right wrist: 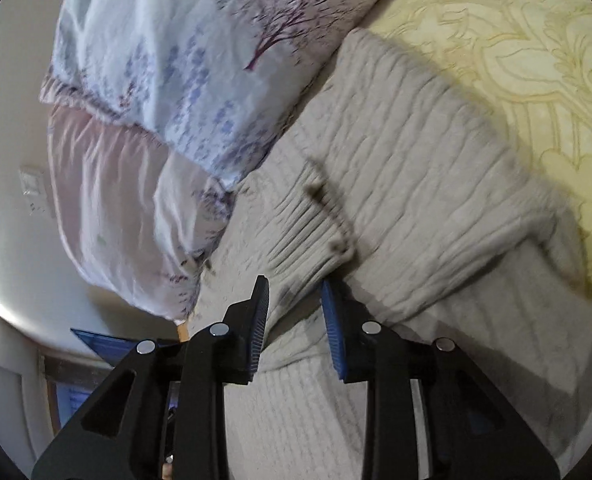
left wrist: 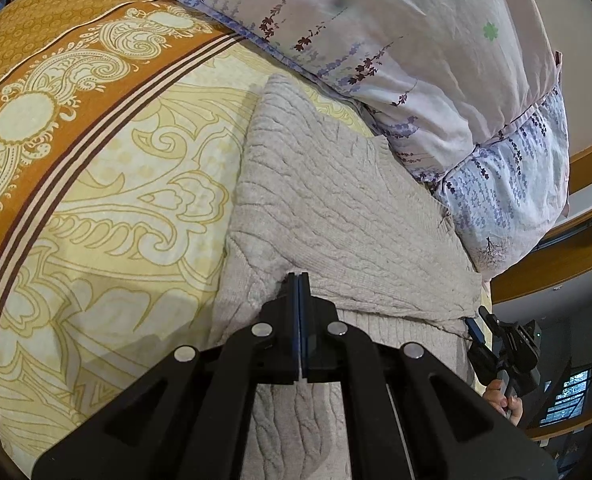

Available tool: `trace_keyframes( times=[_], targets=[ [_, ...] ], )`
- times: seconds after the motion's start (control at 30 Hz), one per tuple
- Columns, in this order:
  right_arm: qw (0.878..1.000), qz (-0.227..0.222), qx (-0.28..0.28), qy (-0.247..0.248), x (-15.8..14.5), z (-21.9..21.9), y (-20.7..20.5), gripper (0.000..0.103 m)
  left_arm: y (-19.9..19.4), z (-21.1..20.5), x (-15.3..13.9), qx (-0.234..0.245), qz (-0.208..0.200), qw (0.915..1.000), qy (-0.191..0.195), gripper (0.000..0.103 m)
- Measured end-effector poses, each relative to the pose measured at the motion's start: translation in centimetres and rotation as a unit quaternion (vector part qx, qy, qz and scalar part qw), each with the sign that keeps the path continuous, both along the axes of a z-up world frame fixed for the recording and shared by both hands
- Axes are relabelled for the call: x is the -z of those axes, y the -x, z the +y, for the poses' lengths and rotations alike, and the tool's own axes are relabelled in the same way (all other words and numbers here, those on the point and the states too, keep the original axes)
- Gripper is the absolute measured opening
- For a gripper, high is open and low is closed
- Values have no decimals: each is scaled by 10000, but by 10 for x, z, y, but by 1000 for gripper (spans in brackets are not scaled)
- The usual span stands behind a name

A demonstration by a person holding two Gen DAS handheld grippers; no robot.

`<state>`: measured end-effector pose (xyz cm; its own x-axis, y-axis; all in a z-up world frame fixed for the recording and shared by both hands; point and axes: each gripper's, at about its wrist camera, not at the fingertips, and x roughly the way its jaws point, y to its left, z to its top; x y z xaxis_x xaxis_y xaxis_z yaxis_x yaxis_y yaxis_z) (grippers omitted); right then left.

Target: Fold small clothes

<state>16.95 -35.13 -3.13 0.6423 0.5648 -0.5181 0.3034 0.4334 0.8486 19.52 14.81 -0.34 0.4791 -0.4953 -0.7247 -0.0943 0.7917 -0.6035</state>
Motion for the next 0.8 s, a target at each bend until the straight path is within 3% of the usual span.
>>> trace_keyframes(
  times=[0.1,0.17,0.3,0.33,0.4,0.5,0.53,0.57,0.67,0.77,0.8],
  targets=[
    [9999,50,124,59,1,-5,-6,26,0,0,0,-1,21,10000,29,3],
    [9996,8,191,215,-2,-7,-8,8,-1,1,0,-2,38,10000,55,3],
    [9864,-879,143,1382,-49,9,5,8,-1,1,0,16,33,10000,65,3],
    [9842,-891,145,1521,-52,11,7,8,-1,1,0,18,35,10000,67,3],
    [9816,-602,123,1810,-48,15,9,8,-1,1,0,24,33,10000,66,3],
    [9823,-119,74,1867,-29,11,4,8,0,0,-1,59,32,9999,80,3],
    [9830,61,8,1837,-21,10,2,8,2,0,-3,120,29,9999,109,9],
    [9830,130,-54,1831,-18,12,1,8,5,-1,-5,190,13,9997,129,23],
    [9795,94,-55,2011,-29,7,16,21,24,-5,-21,419,-272,9987,-77,45],
    [9748,-164,-112,2222,-46,-4,42,55,51,-1,-39,601,-669,9949,-461,56],
    [9732,-235,-161,2283,-50,-9,53,56,58,3,-42,609,-743,9939,-532,58]
  ],
)
